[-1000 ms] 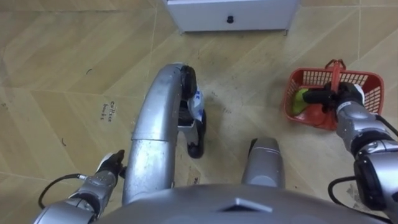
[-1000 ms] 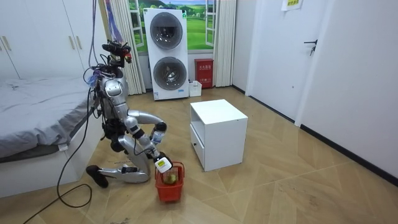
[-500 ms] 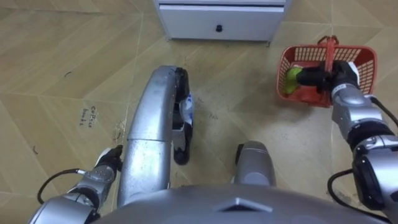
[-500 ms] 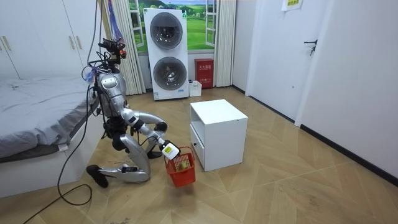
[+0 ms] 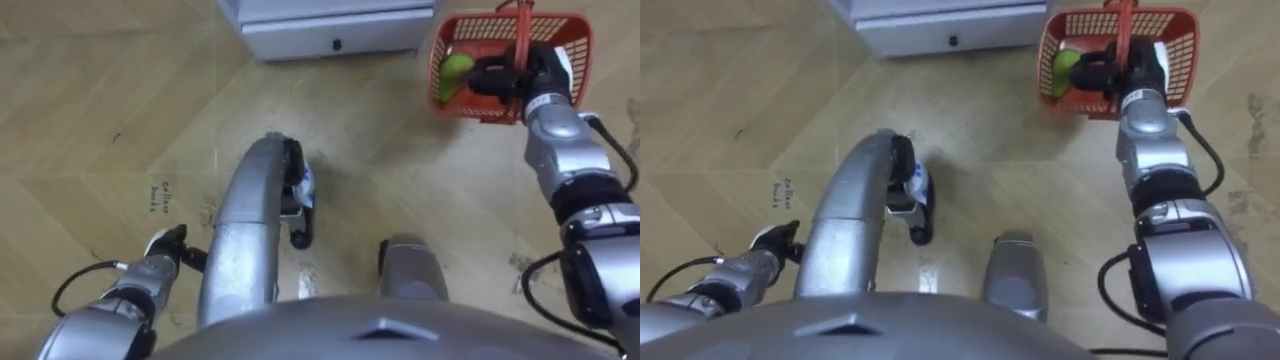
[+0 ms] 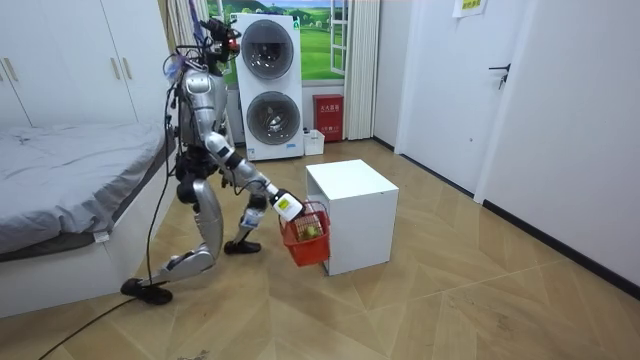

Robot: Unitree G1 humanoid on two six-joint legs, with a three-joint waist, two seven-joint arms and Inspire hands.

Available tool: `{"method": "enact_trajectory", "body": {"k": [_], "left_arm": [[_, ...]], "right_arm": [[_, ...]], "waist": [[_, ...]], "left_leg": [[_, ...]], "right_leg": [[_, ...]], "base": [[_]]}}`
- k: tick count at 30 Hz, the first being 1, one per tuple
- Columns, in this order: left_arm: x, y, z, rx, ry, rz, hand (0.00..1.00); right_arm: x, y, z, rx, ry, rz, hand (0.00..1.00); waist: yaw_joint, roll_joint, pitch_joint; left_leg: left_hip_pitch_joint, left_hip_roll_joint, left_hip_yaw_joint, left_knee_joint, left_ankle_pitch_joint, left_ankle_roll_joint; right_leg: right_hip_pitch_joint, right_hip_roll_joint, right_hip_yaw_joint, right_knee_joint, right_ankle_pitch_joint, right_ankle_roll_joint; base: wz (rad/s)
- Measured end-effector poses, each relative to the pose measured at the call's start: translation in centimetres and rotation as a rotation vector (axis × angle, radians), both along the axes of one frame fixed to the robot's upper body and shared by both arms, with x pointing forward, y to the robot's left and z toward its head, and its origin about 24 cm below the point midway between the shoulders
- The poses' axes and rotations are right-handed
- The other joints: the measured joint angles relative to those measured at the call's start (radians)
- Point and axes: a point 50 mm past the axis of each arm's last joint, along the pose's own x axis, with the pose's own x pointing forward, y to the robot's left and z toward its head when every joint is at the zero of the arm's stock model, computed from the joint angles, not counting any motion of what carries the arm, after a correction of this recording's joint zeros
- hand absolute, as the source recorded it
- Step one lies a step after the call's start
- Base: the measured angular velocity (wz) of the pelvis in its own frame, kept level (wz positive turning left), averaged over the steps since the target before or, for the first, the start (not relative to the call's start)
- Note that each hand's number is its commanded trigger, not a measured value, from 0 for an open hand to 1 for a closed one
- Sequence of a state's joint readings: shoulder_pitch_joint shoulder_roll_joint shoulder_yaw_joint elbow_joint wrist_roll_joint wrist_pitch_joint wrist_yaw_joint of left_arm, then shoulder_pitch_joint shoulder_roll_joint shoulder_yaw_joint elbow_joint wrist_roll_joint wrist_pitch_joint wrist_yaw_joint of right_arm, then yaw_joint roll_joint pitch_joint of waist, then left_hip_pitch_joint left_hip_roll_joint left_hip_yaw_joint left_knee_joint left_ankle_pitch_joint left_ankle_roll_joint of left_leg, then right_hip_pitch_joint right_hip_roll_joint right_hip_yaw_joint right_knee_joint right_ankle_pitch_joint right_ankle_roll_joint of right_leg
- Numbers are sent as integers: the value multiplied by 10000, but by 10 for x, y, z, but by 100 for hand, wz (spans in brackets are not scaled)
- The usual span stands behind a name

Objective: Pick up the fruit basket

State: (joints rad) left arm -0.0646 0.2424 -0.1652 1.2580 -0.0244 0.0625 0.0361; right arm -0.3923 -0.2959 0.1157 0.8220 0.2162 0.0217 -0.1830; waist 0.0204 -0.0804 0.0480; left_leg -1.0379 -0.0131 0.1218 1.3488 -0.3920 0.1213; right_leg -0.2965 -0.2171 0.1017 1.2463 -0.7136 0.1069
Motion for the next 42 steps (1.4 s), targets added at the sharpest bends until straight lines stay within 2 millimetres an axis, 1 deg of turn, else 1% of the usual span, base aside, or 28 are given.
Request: {"method": "enact_trajectory", "body": {"k": [1,2,3,4,5,6,7,8,9,10,11,12,13,14,15,16,17,18,19,20,21,23,25,28,31,36,41,42], "left_arm": [[-7,4,0,110,120,-93,0],[-5,2,0,128,41,-340,0],[-2,-2,1,63,-203,-616,0],[-2,1,2,147,-293,-439,0],[-1,1,3,147,-359,-346,0],[0,2,4,199,-380,-190,0],[-2,4,4,403,-312,-98,0],[-3,5,4,501,-259,-59,0],[-7,6,3,676,-126,30,0],[-11,6,2,794,-24,100,0],[-13,6,2,820,10,121,0],[-18,6,1,815,65,186,0],[-21,4,0,872,83,169,0],[-22,4,0,923,91,181,0],[-25,3,-1,966,145,206,0],[-31,2,-2,1006,224,245,0],[-36,2,-3,1041,304,281,0],[-44,3,-4,1074,452,319,0],[-53,-1,-6,1011,654,275,0],[-59,-3,-7,961,799,258,0],[-69,-5,-9,918,1072,120,0],[-79,-3,-9,996,1271,210,0],[-85,-3,-8,1056,1316,162,0],[-85,-3,-8,1098,1295,16,0],[-85,-3,-7,1177,1331,-239,0],[-83,-4,-7,1032,1218,-87,0],[-82,-3,-7,812,1167,178,0],[-83,-3,-7,772,1150,287,0]], "right_arm": [[-1,1,2,77,-231,-170,100],[-3,-5,5,13,-419,-366,100],[-3,-16,15,-209,-811,-632,100],[-1,-18,24,-226,-1221,-773,100],[1,-17,29,-221,-1480,-729,100],[2,-12,35,-277,-1808,-521,100],[2,-9,39,-256,-2043,-376,100],[1,-8,39,-243,-2142,-344,100],[-3,-8,37,-124,-2218,-402,100],[-9,-10,33,-82,-2164,-446,100],[-11,-10,32,-98,-2152,-429,100],[-12,-9,32,-77,-2202,-304,100],[-15,-8,32,-93,-2232,-251,100],[-17,-9,29,-92,-2153,-275,100],[-24,-10,22,-96,-1885,-338,100],[-30,-11,15,-79,-1626,-386,100],[-32,-9,13,-57,-1535,-366,100],[-34,-6,10,-17,-1449,-347,100],[-40,-8,7,-38,-1308,-410,100],[-43,-9,5,-18,-1209,-452,100],[-43,-6,5,123,-1265,-431,100],[-45,-4,10,195,-1514,-337,100],[-42,0,24,146,-2167,-118,100],[-38,7,38,221,-2783,244,100],[-36,18,43,334,-2997,798,100],[-36,22,42,510,-2938,1160,100],[-36,23,41,411,-2827,1320,100],[-36,23,41,395,-2809,1336,100]], "waist": [[-5,66,50],[-62,-96,30],[-195,46,-194],[-154,-92,-217],[-142,-88,-215],[-118,-111,-218],[-55,-111,-220],[-12,-108,-218],[29,-87,-208],[25,-66,-231],[12,-72,-270],[-7,-57,-290],[-24,-2,-314],[-21,0,-315],[19,32,-309],[122,133,-332],[129,171,-350],[115,170,-353],[130,250,-410],[161,319,-508],[130,458,-515],[125,391,-509],[129,368,-505],[194,330,-490],[171,217,-447],[171,14,-418],[266,12,-428],[415,15,-436]], "left_leg": [[-39,-276,281,-277,28,15],[43,-604,616,-1167,67,0],[204,-909,1020,-2108,298,410],[448,-867,1294,-2237,163,671],[585,-867,1304,-2388,151,706],[1137,-875,1254,-2947,144,719],[1849,-883,1146,-3641,156,700],[2253,-887,1087,-3964,179,659],[3126,-955,876,-4563,219,588],[3999,-1057,681,-5213,269,501],[4342,-1057,661,-5506,292,460],[4960,-1062,568,-6114,381,312],[5442,-1039,415,-6650,555,207],[5678,-991,386,-6928,659,154],[6161,-853,274,-7420,823,48],[6511,-623,174,-7771,925,-105],[6669,-496,136,-7927,978,-194],[6921,-376,64,-8185,1067,-338],[7140,-258,-83,-8326,1088,-506],[7270,-151,-122,-8473,1145,-600],[7548,-51,-193,-8857,1267,-742],[8019,11,-293,-9549,1530,-878],[8438,48,-417,-10272,1824,-982],[8963,125,-446,-10758,1910,-1058],[9477,121,-537,-11074,1921,-1076],[9899,57,-682,-11289,1922,-1078],[10228,16,-903,-11492,1923,-1076],[10337,14,-918,-11536,1923,-1076]], "right_leg": [[944,-22,-55,-1065,16,-9],[1200,-111,-146,-1447,53,11],[1453,-261,-397,-1727,215,65],[1521,-373,-601,-1821,739,30],[1529,-364,-626,-1948,1200,-13],[1558,-322,-649,-2189,2347,24],[1586,-203,-723,-2261,3499,-105],[1592,-157,-773,-2223,3822,-143],[1582,-24,-809,-2192,4221,-254],[1495,169,-850,-1991,4406,-302],[1353,243,-815,-1895,4399,-304],[930,352,-767,-1698,4319,-305],[432,454,-795,-1703,3921,-322],[194,463,-842,-1760,3678,-362],[-209,486,-968,-2160,3298,-351],[-462,567,-1110,-3115,3154,-325],[-552,650,-1107,-3856,3168,-324],[-572,669,-1151,-5589,3421,-314],[-358,712,-1435,-6512,3758,-473],[-95,832,-1546,-6897,3889,-576],[380,1028,-1854,-7550,4151,-705],[869,1156,-1998,-8194,4359,-814],[1360,1291,-2159,-8936,4619,-880],[1981,1489,-2283,-9619,4826,-919],[2618,1529,-2516,-10094,4882,-912],[3161,1515,-2725,-10463,4900,-882],[3329,1515,-2849,-10448,4908,-868],[3402,1514,-2853,-10448,4908,-868]], "base": [[-20],[31],[50],[37],[0],[-22],[-31],[-32],[-18],[-13],[-15],[-24],[-23],[-8],[-6],[-9],[-10],[3],[4],[8],[7],[15],[13],[1],[7],[8],[1],[-10]]}}
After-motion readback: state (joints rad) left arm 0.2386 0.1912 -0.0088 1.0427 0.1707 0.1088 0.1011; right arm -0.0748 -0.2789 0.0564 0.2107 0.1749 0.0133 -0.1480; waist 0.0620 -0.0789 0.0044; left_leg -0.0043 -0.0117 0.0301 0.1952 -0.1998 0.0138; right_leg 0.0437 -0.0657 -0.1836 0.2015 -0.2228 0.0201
